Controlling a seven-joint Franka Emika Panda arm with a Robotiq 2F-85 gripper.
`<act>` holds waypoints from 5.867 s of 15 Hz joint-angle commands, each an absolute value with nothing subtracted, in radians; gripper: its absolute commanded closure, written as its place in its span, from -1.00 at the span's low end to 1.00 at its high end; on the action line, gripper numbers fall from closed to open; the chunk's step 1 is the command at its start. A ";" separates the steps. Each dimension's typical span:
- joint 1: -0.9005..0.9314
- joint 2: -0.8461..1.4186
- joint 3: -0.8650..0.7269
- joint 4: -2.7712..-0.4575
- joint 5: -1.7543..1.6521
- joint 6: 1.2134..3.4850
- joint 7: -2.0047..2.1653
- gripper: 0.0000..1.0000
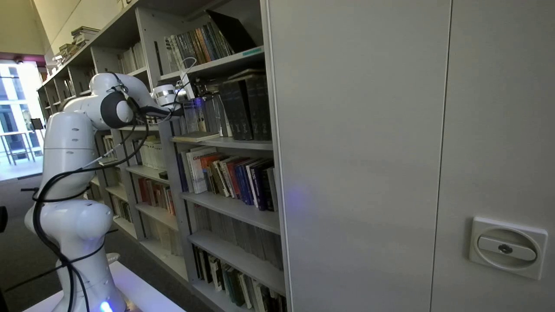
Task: Remove a book from the top of the upright books and put it on top of the books stacked on the book shelf
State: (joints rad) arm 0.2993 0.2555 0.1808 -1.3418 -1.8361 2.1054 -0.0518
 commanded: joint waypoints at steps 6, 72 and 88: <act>0.308 0.347 0.171 -1.195 -1.870 2.109 -0.083 -0.50; 0.310 -0.129 0.234 -1.974 -1.848 2.000 0.447 0.94; 0.320 -0.066 0.282 -2.002 -1.753 2.014 0.427 0.94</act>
